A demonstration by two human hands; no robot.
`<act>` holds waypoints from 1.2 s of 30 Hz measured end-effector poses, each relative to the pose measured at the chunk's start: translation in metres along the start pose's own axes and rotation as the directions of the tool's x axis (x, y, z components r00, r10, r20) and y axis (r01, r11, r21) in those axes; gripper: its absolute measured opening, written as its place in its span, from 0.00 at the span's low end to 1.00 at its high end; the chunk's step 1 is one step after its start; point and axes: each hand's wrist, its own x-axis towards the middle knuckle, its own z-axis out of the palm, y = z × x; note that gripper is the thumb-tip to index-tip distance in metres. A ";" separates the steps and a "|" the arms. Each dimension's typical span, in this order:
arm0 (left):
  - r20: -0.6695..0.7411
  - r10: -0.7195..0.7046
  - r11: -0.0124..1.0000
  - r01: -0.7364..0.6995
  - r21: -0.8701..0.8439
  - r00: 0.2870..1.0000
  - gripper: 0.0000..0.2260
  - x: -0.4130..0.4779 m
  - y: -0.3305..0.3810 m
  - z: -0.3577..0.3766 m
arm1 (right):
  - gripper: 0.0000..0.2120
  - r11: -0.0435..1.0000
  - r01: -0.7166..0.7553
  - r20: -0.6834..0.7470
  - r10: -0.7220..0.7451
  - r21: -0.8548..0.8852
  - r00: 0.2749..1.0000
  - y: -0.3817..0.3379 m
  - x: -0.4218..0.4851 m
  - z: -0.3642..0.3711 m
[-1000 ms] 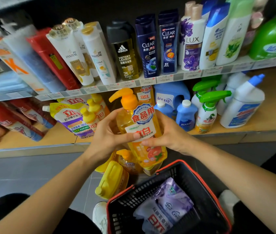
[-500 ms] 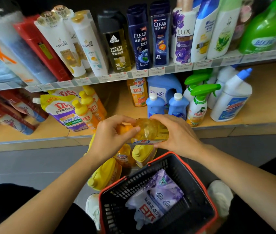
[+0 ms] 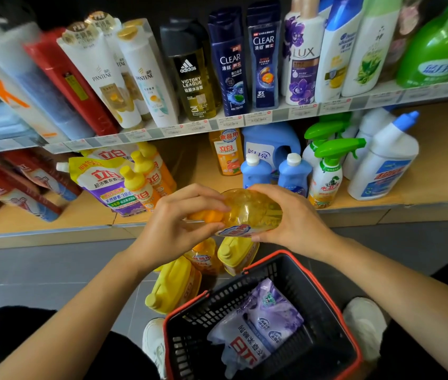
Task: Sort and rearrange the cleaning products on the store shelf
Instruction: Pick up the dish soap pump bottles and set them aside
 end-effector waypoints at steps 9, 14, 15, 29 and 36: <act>-0.152 -0.229 0.888 0.142 -0.437 0.962 0.19 -0.004 0.002 0.000 | 0.43 0.939 -0.168 0.201 0.110 0.301 0.973 0.003 0.006 -0.010; -0.218 -0.346 0.791 0.159 -0.591 0.913 0.21 0.000 0.007 0.002 | 0.42 0.822 -0.235 0.302 0.081 0.519 0.950 -0.005 0.006 -0.006; -0.227 -0.364 0.780 0.162 -0.605 0.903 0.21 0.000 0.006 0.003 | 0.42 0.781 -0.260 0.327 0.076 0.567 0.942 -0.006 0.005 -0.005; -0.226 -0.470 0.786 0.288 -0.546 0.853 0.22 -0.004 -0.009 0.005 | 0.26 0.525 -0.457 0.479 0.103 0.718 0.872 -0.007 -0.001 0.005; -0.442 -0.278 0.960 0.267 -0.089 0.853 0.17 -0.005 -0.011 0.001 | 0.25 0.549 -0.463 0.462 0.152 0.696 0.874 -0.010 0.001 0.008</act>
